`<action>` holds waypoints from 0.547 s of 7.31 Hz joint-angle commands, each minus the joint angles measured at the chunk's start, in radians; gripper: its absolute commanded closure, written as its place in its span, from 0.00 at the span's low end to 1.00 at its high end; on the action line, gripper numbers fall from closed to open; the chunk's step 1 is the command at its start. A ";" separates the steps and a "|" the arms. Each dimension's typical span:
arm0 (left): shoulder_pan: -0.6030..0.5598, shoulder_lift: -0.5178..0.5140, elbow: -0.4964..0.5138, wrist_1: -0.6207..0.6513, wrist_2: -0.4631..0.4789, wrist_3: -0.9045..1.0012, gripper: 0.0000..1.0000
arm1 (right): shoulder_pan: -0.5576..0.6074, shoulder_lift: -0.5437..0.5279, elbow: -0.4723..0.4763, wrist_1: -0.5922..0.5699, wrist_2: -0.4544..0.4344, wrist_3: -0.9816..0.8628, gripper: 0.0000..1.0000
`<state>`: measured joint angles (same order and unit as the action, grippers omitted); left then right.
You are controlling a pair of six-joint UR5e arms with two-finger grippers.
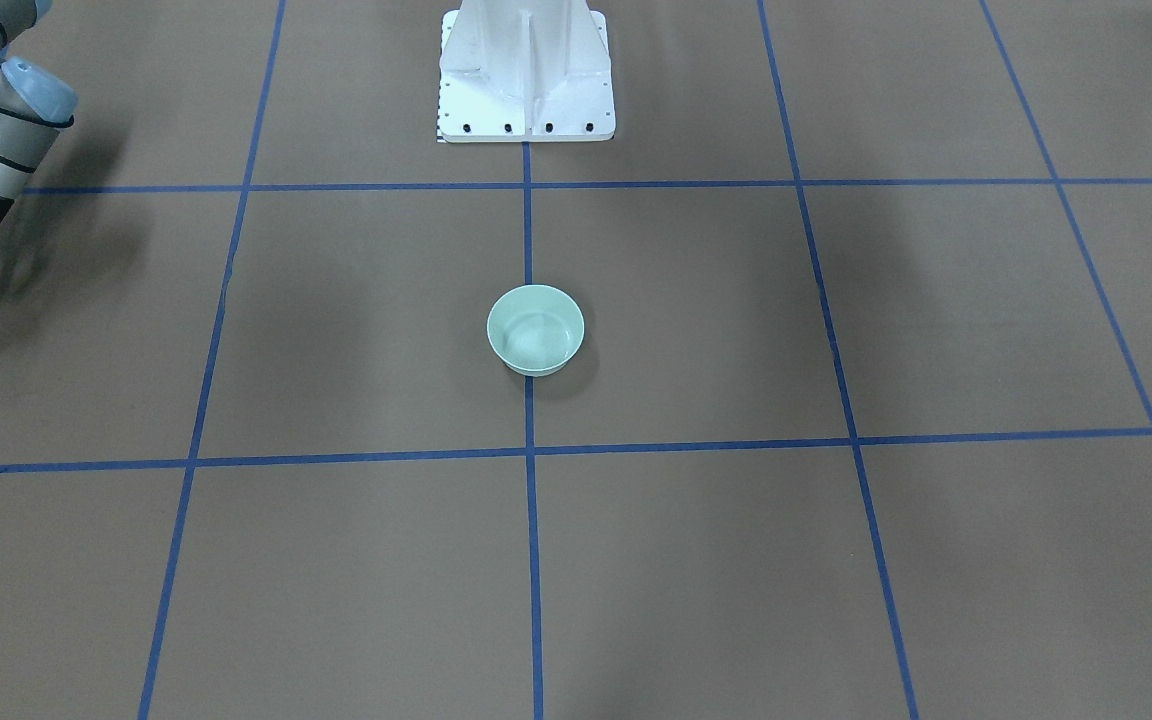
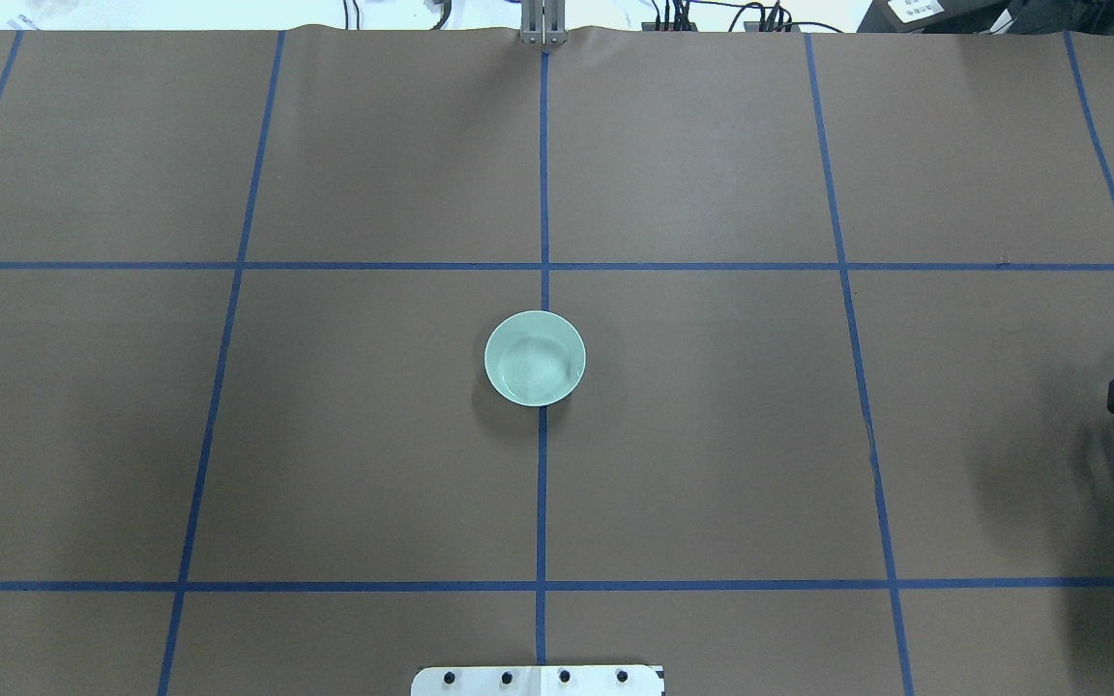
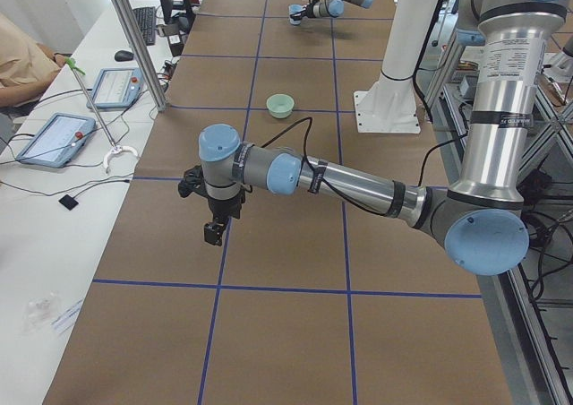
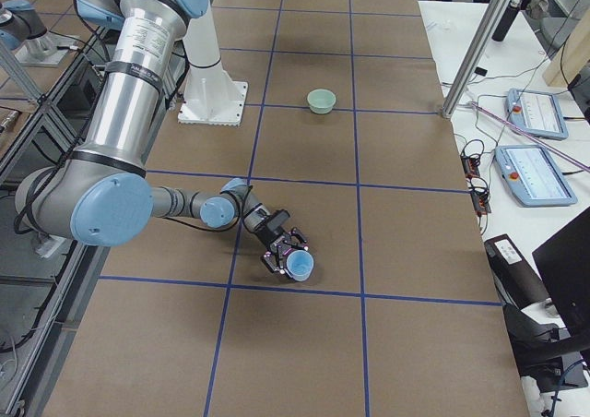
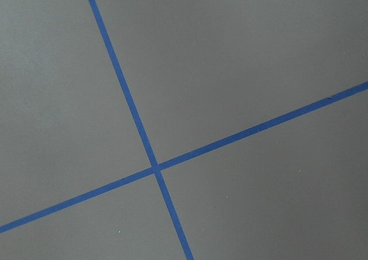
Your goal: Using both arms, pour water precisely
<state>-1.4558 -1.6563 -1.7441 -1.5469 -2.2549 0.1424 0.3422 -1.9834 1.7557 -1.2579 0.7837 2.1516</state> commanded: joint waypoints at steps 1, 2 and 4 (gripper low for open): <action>0.000 0.001 0.000 0.001 0.000 0.000 0.00 | 0.023 0.011 -0.005 0.002 -0.014 -0.001 0.59; 0.000 0.001 0.000 -0.001 0.000 0.000 0.00 | 0.030 0.017 -0.005 0.002 -0.021 -0.001 0.76; 0.000 0.003 0.003 0.001 0.000 -0.003 0.00 | 0.085 0.017 -0.004 0.006 -0.027 -0.042 1.00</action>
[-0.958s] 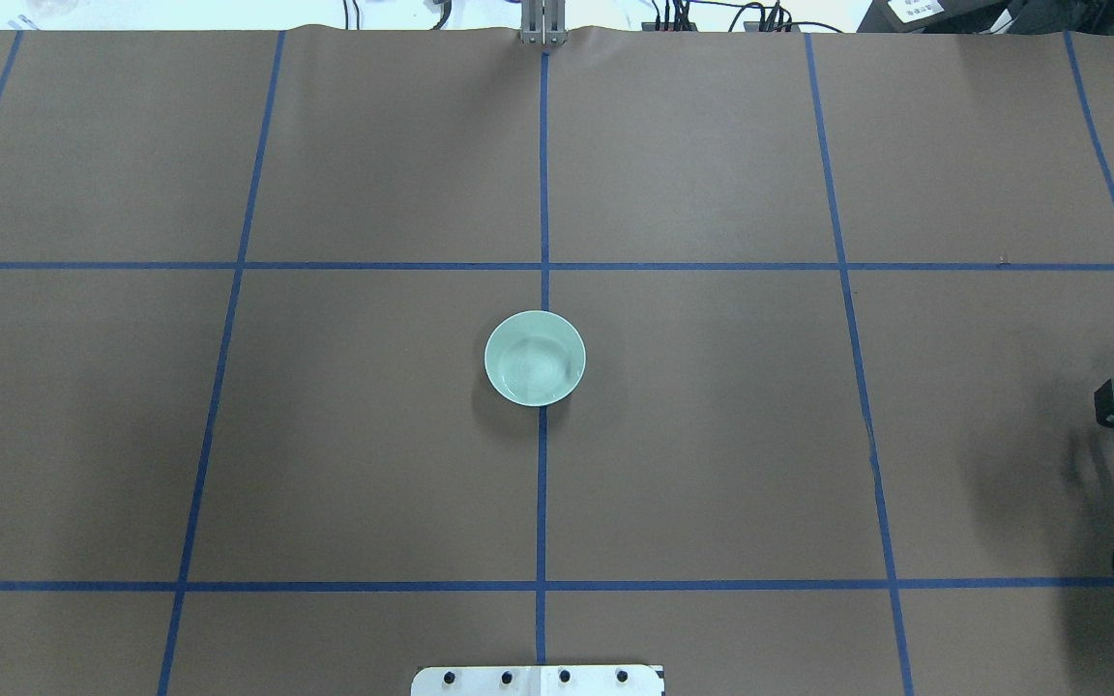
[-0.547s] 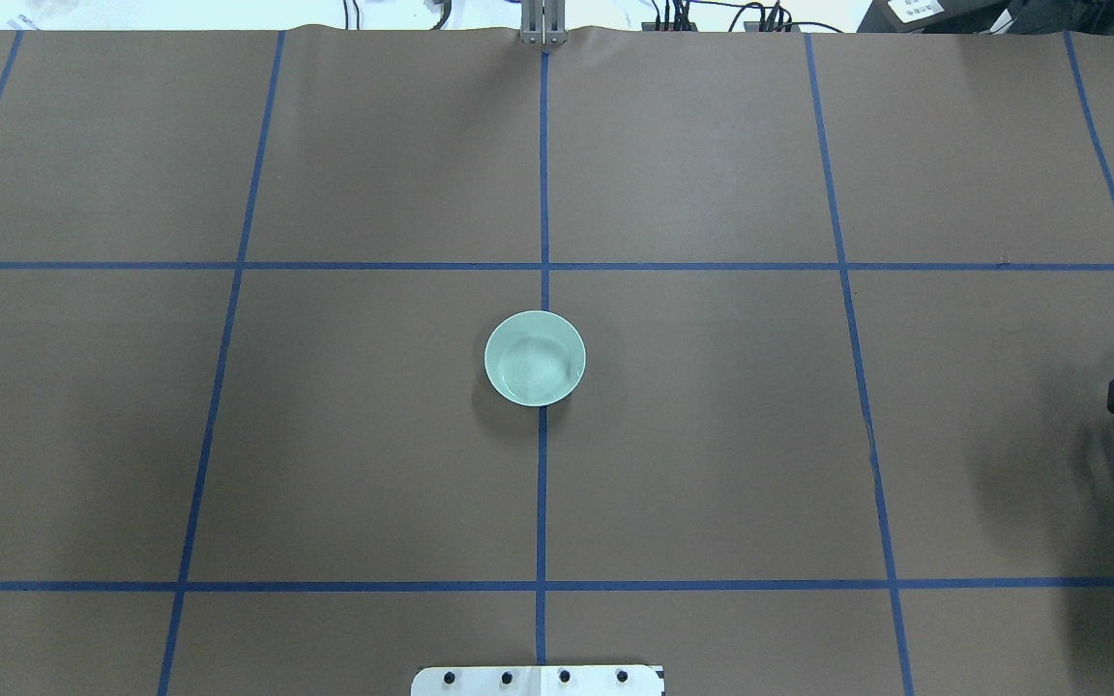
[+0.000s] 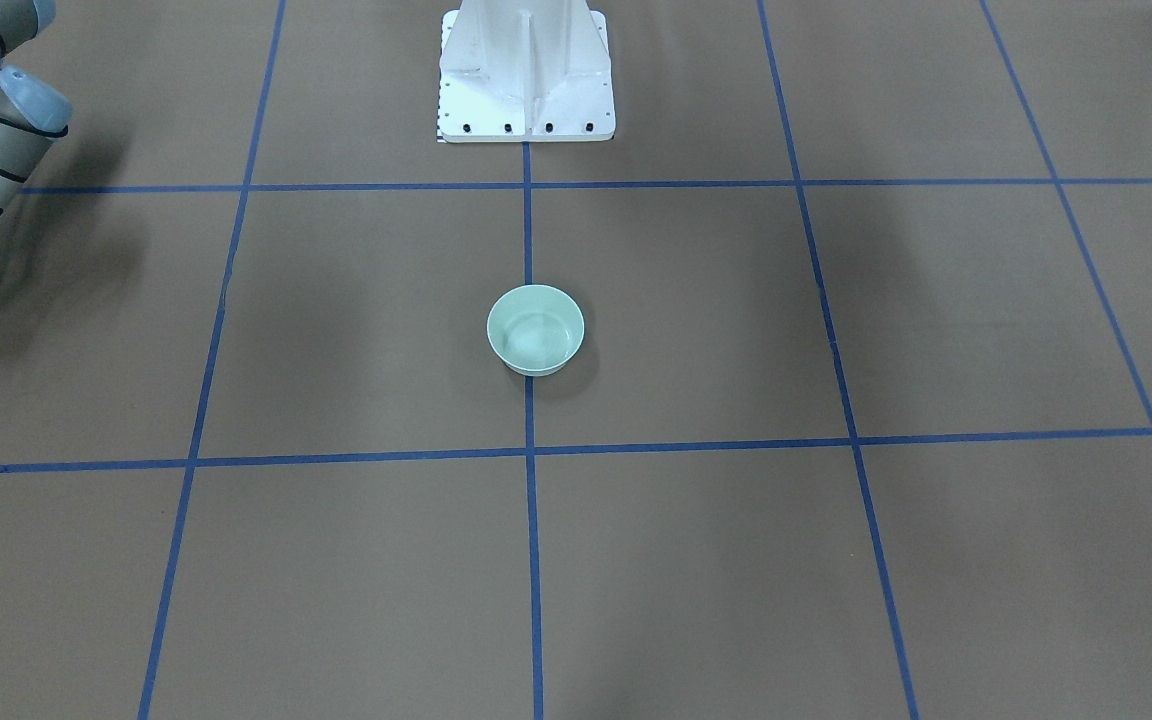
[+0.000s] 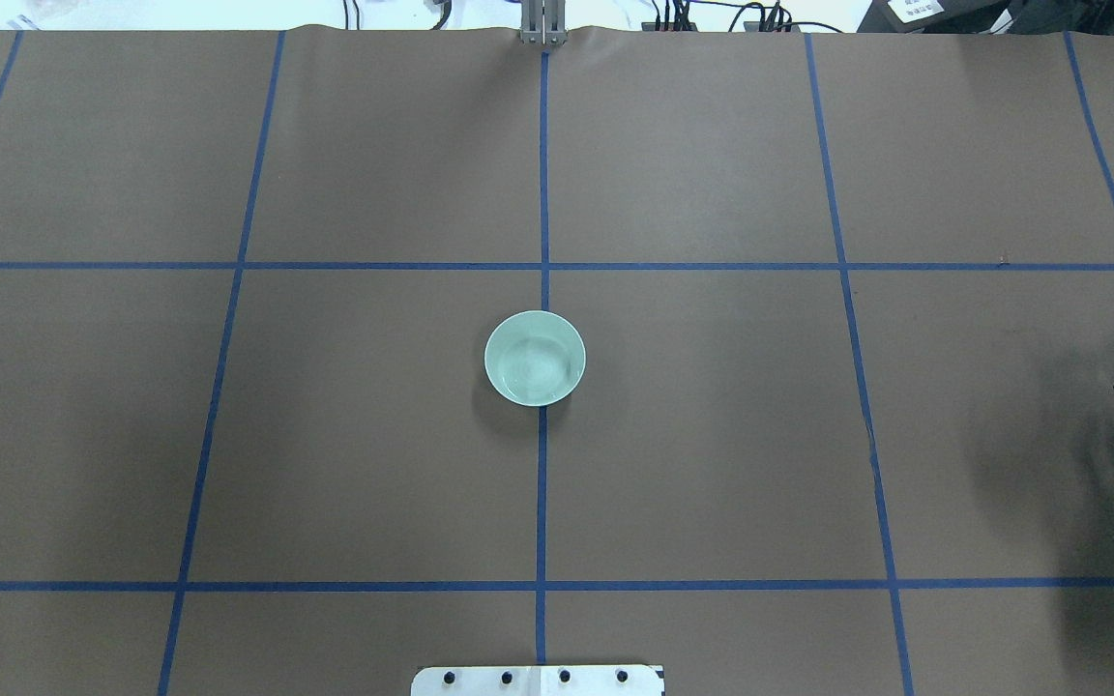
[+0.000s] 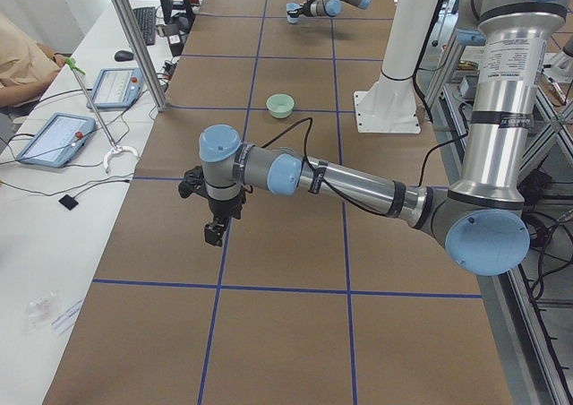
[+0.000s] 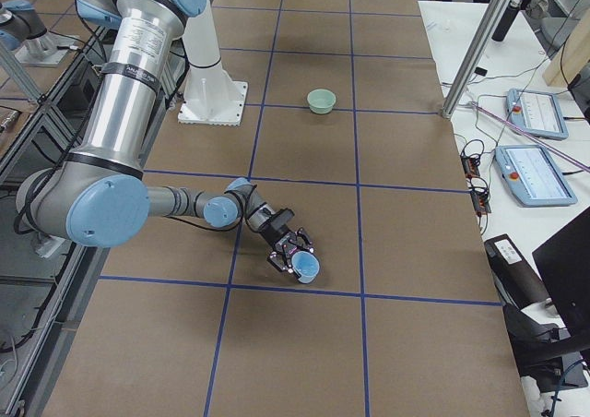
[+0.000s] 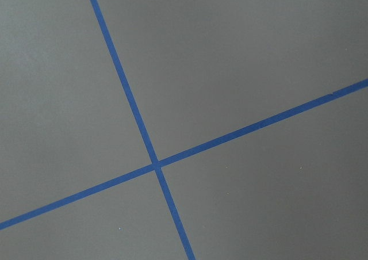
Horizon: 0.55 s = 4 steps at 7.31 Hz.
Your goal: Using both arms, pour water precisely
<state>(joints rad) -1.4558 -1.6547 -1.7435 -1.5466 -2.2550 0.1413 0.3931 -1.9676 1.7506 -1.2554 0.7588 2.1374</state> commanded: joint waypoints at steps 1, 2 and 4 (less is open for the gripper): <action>-0.001 0.013 0.004 0.000 0.000 0.000 0.00 | 0.080 0.019 0.013 0.014 0.007 -0.142 1.00; -0.026 0.013 0.006 0.003 0.000 -0.008 0.00 | 0.110 0.056 0.013 0.016 0.010 -0.215 1.00; -0.087 0.048 0.007 0.016 -0.003 0.003 0.00 | 0.154 0.148 0.023 0.024 0.036 -0.344 1.00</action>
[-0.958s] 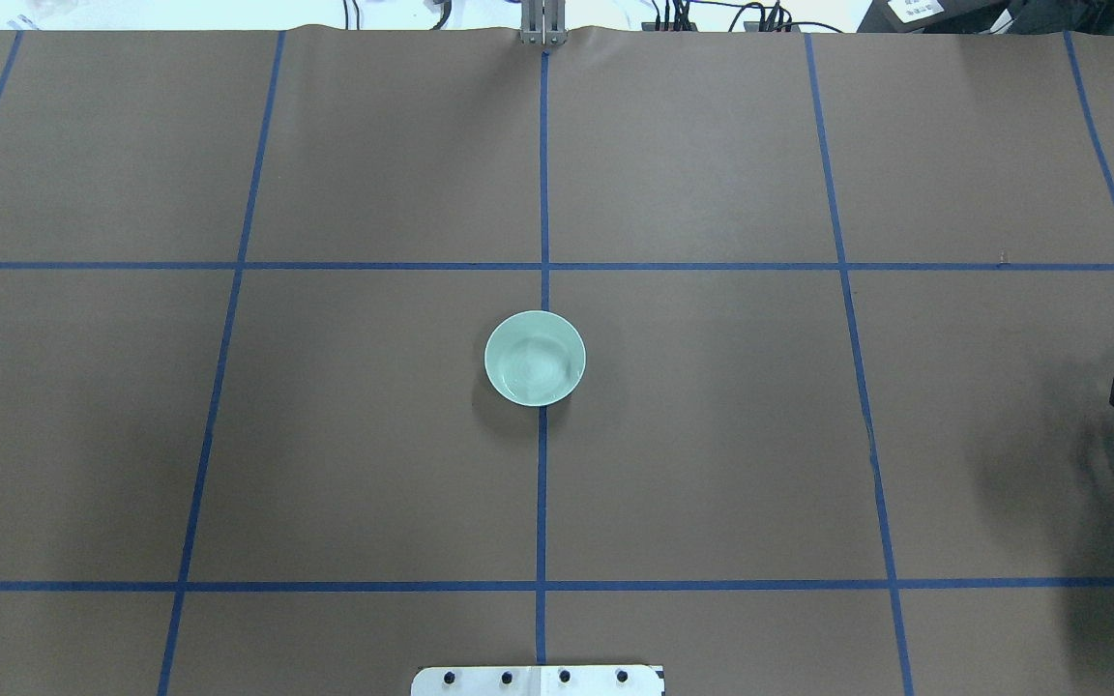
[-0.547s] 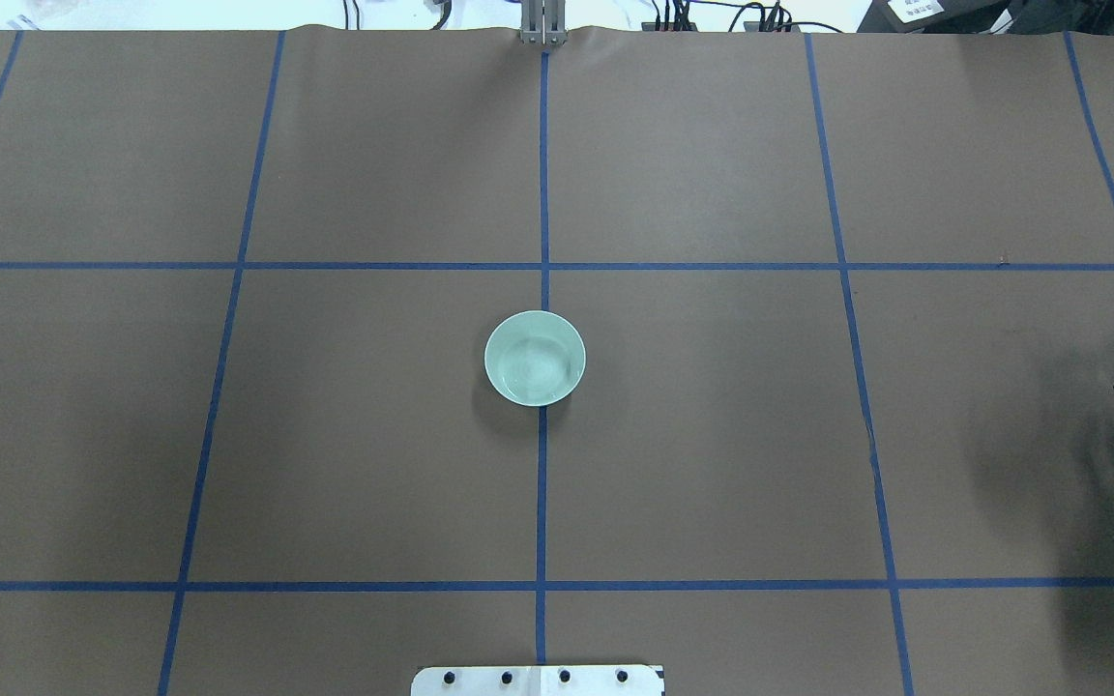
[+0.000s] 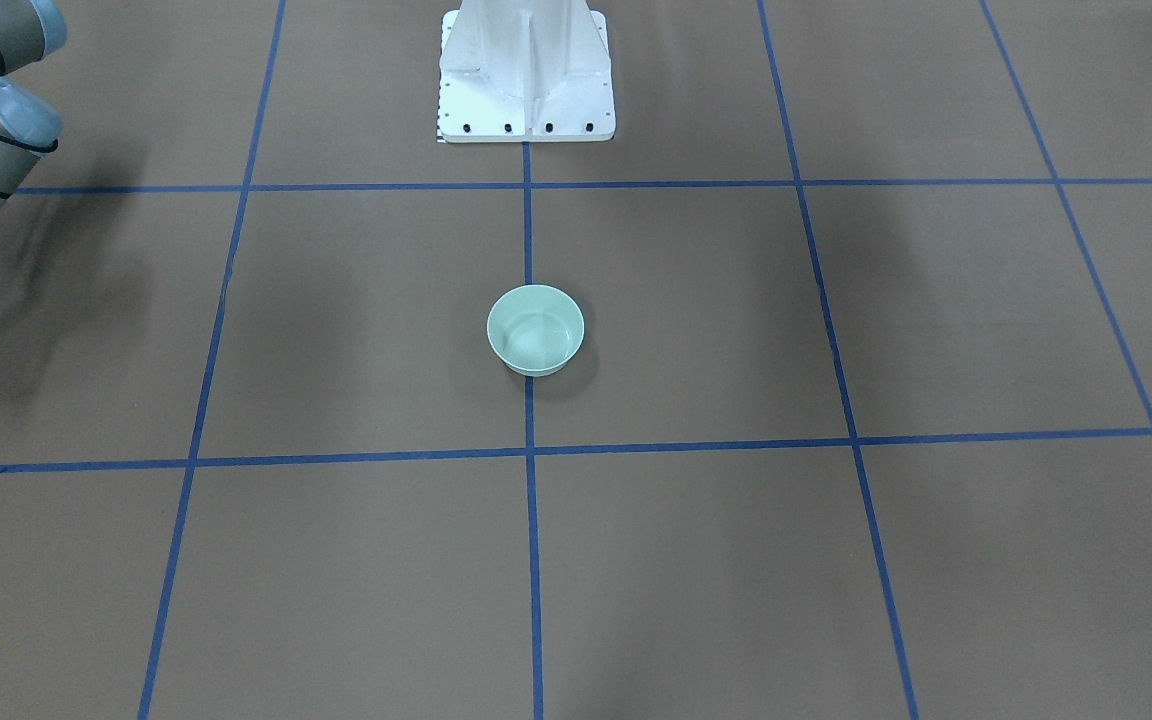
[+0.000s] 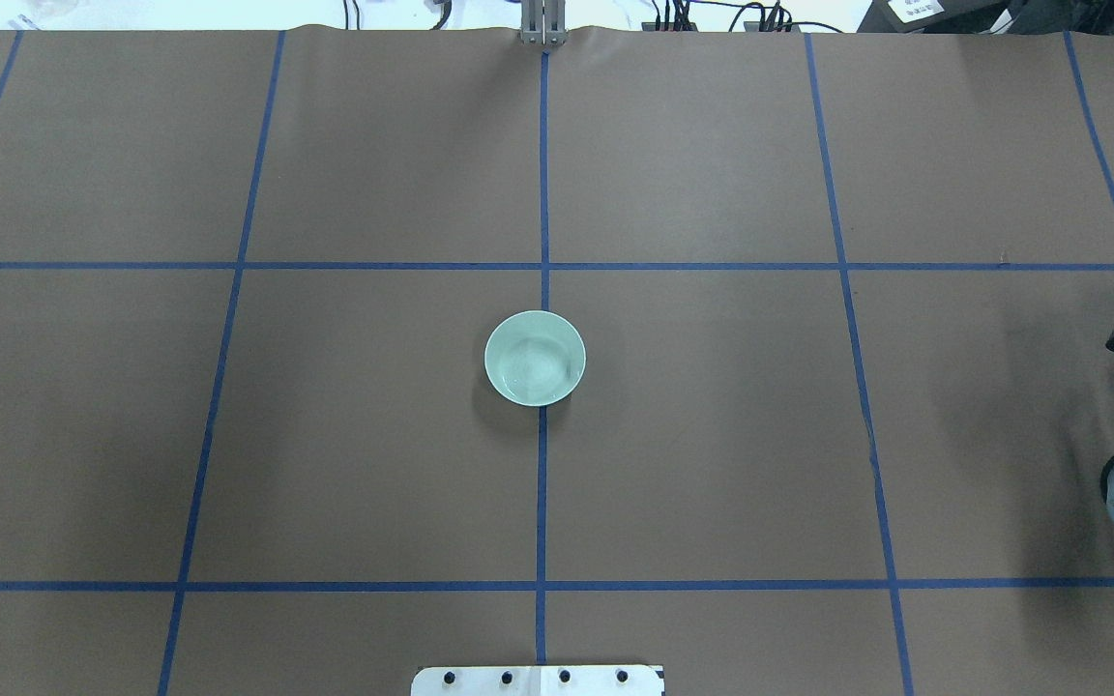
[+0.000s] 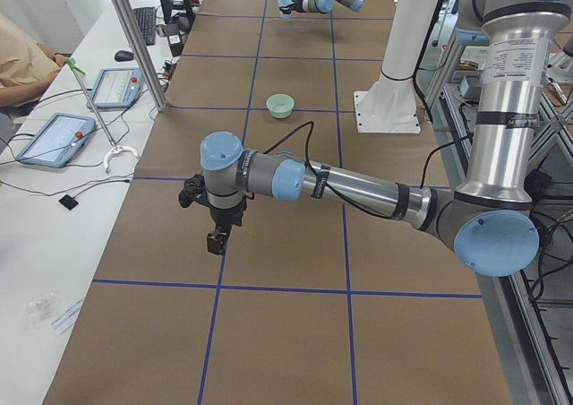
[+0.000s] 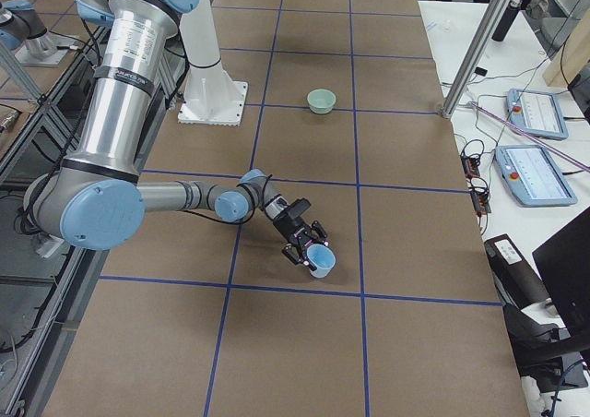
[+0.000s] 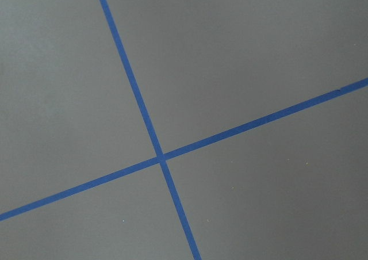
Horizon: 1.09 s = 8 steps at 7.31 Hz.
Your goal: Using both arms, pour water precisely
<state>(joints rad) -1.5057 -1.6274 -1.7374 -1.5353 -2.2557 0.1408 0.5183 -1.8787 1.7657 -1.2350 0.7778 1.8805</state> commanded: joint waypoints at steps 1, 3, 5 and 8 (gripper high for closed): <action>-0.063 0.044 -0.002 0.001 -0.004 0.003 0.00 | 0.049 0.119 0.030 0.003 0.064 -0.162 1.00; -0.070 0.054 -0.007 -0.002 -0.002 0.003 0.00 | 0.054 0.193 0.102 0.005 0.098 -0.306 1.00; -0.070 0.076 -0.007 -0.011 -0.002 0.003 0.00 | 0.037 0.335 0.114 0.003 0.132 -0.452 1.00; -0.070 0.083 -0.008 -0.009 -0.004 0.003 0.00 | -0.050 0.461 0.121 0.005 0.130 -0.752 1.00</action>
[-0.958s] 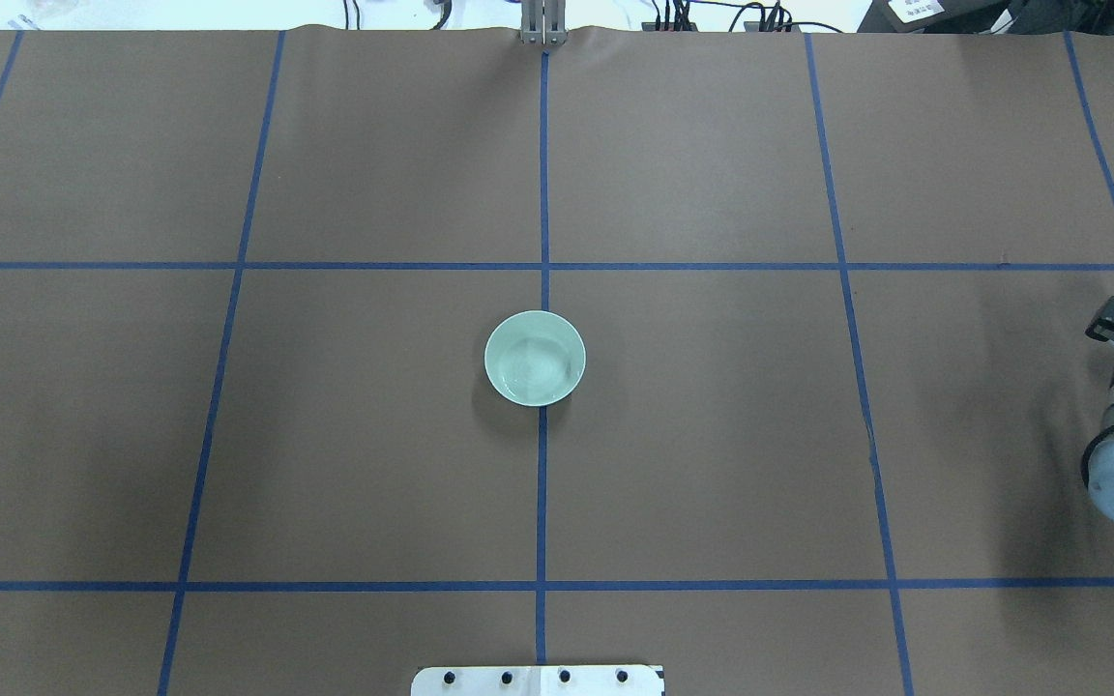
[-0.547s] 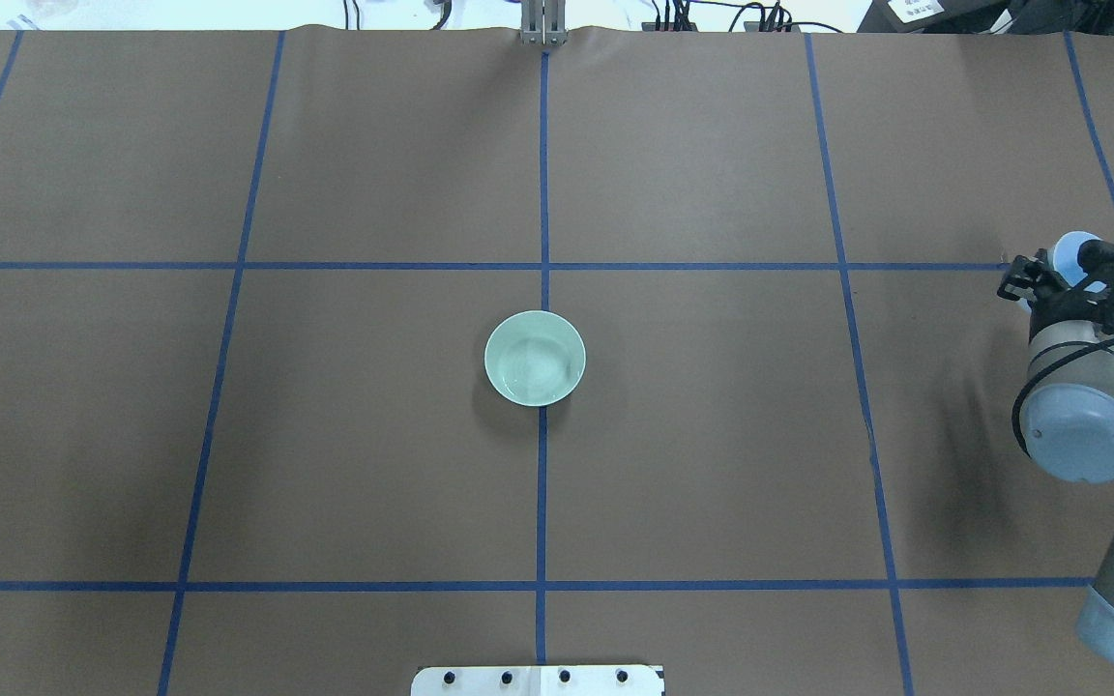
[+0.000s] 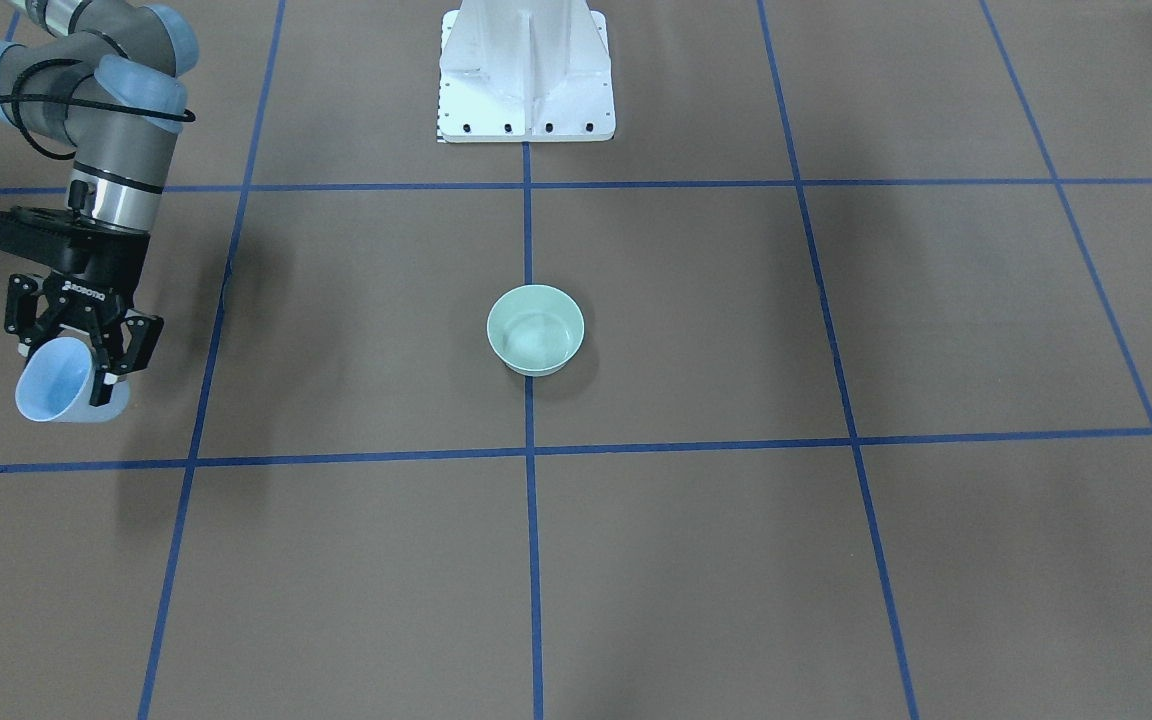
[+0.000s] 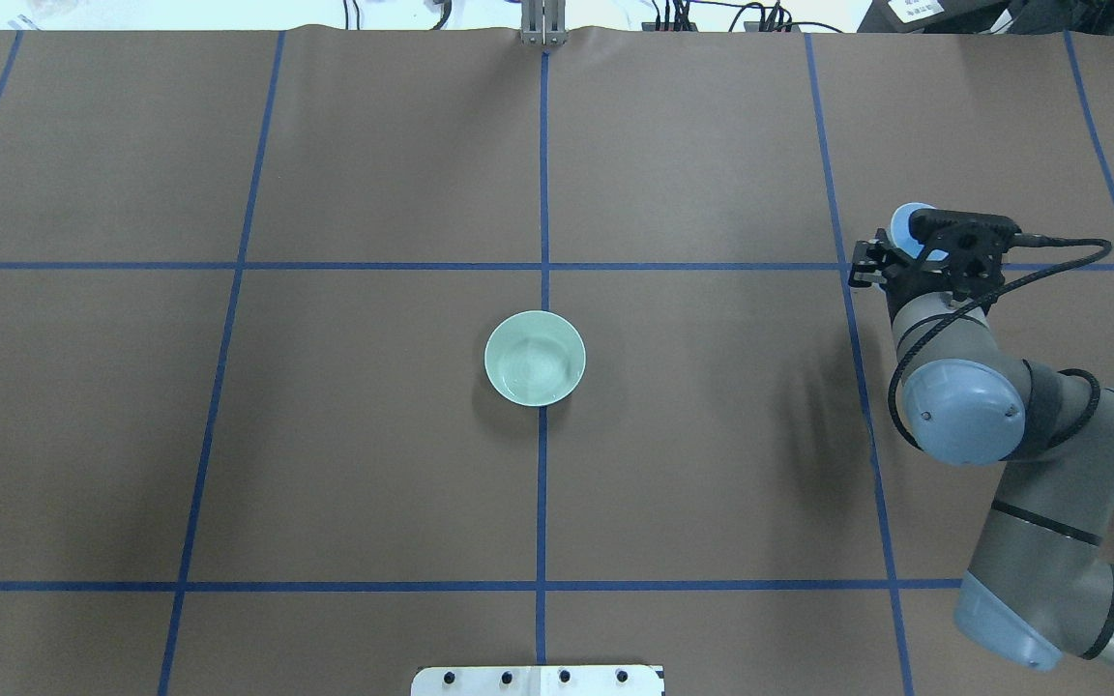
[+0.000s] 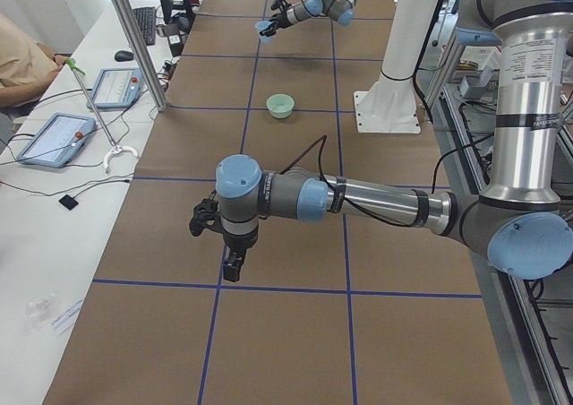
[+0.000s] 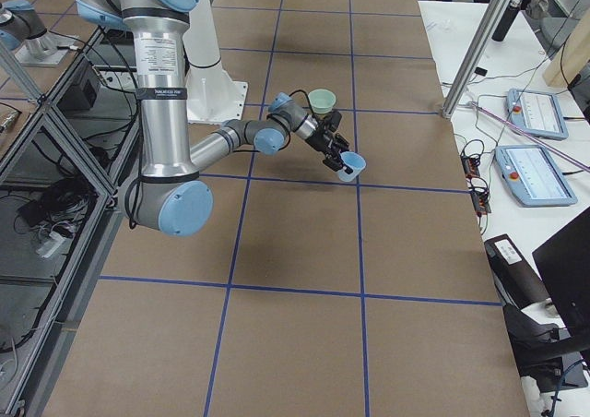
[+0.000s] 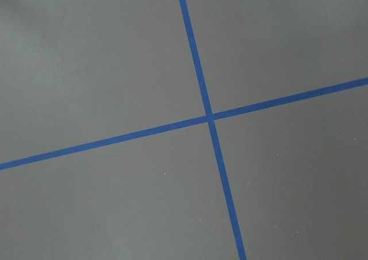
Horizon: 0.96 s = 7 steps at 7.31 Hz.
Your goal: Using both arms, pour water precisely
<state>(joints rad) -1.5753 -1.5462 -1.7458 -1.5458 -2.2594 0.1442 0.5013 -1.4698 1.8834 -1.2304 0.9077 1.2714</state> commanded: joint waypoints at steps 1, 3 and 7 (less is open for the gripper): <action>0.000 0.002 0.000 0.001 0.000 0.000 0.00 | -0.064 0.106 0.008 0.000 0.005 -0.202 1.00; 0.000 0.000 0.005 0.003 0.000 0.000 0.00 | -0.075 0.204 0.026 0.091 0.202 -0.439 1.00; 0.000 0.002 0.012 0.007 -0.050 -0.002 0.00 | -0.080 0.223 0.008 0.261 0.529 -0.791 1.00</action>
<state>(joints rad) -1.5754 -1.5460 -1.7370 -1.5405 -2.2782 0.1439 0.4216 -1.2614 1.8943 -0.9742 1.3381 0.5578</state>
